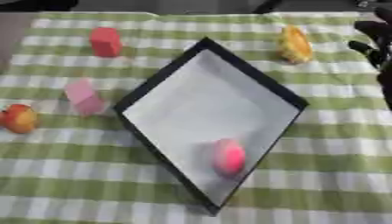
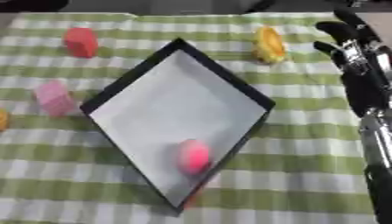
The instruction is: Pick up objects on the table and place them in the box.
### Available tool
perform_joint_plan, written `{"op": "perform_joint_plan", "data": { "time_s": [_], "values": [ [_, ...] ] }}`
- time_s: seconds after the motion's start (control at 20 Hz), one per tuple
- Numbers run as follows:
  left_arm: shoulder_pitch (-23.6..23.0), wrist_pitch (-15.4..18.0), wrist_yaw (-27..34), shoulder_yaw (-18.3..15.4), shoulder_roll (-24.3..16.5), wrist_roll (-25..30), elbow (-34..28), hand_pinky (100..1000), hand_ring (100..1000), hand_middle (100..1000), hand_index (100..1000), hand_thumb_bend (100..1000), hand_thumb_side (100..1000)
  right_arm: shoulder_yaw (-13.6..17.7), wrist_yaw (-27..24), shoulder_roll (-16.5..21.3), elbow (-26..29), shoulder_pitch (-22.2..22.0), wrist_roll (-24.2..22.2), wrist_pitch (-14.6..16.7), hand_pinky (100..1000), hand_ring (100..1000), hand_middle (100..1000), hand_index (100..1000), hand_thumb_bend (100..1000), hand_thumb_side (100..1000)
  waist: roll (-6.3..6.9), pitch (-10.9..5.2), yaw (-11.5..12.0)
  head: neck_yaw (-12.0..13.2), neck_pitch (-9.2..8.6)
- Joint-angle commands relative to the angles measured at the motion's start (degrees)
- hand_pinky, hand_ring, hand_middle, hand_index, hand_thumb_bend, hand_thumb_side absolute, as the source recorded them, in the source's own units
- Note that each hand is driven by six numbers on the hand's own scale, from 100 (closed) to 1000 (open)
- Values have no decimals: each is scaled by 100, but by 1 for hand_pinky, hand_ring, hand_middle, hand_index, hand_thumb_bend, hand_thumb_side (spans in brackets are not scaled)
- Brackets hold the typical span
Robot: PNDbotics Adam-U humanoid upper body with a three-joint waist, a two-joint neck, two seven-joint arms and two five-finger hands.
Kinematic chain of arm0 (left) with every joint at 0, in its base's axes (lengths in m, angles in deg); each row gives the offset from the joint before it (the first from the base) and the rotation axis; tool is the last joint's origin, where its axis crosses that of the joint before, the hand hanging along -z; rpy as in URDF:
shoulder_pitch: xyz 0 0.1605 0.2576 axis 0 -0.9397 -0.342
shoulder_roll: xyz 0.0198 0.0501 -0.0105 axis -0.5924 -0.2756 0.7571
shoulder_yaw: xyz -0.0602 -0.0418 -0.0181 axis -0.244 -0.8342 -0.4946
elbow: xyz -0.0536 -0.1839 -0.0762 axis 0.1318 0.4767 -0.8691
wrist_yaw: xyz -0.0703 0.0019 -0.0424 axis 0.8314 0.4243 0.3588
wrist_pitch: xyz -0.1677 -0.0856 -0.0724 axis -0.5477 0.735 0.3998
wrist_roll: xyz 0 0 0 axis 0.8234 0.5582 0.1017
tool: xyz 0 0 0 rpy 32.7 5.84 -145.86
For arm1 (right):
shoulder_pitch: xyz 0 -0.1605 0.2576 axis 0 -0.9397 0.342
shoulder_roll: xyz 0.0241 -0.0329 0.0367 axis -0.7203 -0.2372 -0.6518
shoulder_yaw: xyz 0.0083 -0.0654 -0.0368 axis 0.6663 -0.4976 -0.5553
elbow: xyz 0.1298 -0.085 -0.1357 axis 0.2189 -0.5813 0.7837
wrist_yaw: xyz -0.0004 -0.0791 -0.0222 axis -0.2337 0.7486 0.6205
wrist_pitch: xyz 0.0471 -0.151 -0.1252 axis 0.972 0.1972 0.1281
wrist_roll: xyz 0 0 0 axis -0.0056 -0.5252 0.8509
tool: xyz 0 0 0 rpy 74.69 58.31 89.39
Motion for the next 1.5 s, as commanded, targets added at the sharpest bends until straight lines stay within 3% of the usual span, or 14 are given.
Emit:
{"op": "perform_joint_plan", "data": {
  "time_s": [0.05,0.5,0.9,1.15,1.5],
  "values": [
    [29,-11,-40,-1,-169,7,-73,773,758,722,776,215,778,42,19,94,125,50,28,-6,879,973,770,934,100,631,-26,-28,-12,30,-5],
    [43,-18,-52,1,-165,-2,-81,770,757,718,774,220,770,38,21,105,132,42,42,-12,879,971,768,933,100,632,-19,-39,-16,109,218],
    [183,-32,-139,-18,-315,30,-120,770,759,726,776,224,730,137,50,174,98,-27,136,-32,878,970,767,933,100,632,18,-78,35,14,290],
    [166,-277,-289,111,-1241,199,-24,772,769,738,779,176,728,184,93,323,92,-181,210,8,877,968,767,931,100,623,82,-189,100,6,433],
    [253,-1259,-325,525,-3105,943,16,774,776,748,791,130,722,183,139,587,91,-407,258,124,876,965,766,930,100,614,160,-361,174,-76,559]
  ]
}}
